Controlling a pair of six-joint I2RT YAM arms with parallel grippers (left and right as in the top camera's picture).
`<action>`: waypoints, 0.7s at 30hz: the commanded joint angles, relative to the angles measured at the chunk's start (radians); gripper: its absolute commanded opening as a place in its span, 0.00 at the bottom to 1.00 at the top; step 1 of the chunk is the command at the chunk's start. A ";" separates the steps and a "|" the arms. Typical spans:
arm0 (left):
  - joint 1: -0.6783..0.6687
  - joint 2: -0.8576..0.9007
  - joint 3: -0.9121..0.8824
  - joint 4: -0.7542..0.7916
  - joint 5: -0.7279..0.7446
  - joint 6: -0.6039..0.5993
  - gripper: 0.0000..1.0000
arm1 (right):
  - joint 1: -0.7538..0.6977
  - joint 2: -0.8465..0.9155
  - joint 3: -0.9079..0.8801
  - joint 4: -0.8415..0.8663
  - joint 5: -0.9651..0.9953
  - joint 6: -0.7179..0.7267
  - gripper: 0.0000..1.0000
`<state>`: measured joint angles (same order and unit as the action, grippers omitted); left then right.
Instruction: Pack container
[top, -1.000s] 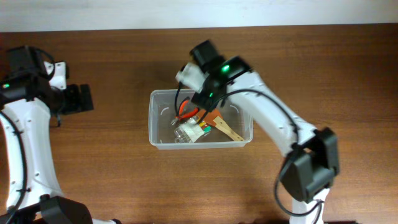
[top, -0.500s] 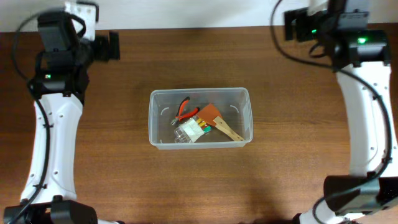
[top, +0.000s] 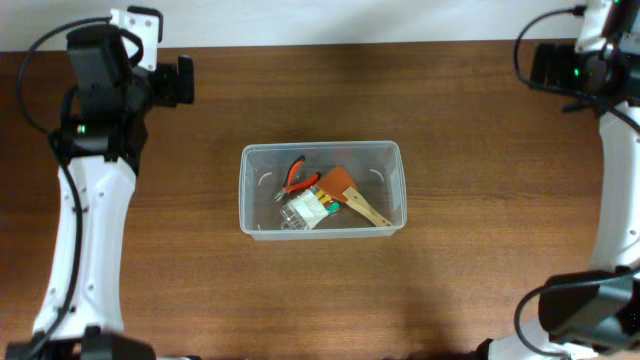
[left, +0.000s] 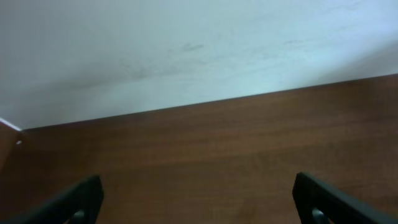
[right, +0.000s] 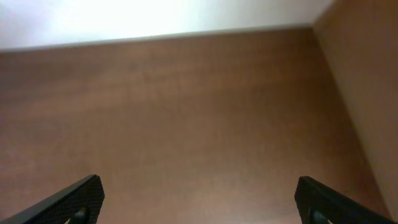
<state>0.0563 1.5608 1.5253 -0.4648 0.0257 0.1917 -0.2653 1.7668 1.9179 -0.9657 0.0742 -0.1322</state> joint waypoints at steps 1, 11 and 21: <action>-0.008 -0.145 -0.112 0.041 -0.026 0.016 0.99 | -0.023 -0.147 -0.140 0.037 -0.015 0.018 0.99; -0.014 -0.498 -0.646 0.311 -0.026 -0.037 0.99 | 0.016 -0.649 -0.798 0.380 -0.090 0.018 0.99; -0.058 -0.878 -1.101 0.486 -0.031 -0.037 0.99 | 0.092 -1.115 -1.300 0.530 -0.089 0.018 0.99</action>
<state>0.0025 0.7647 0.4824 -0.0013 0.0071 0.1642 -0.1925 0.7280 0.6949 -0.4431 -0.0051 -0.1268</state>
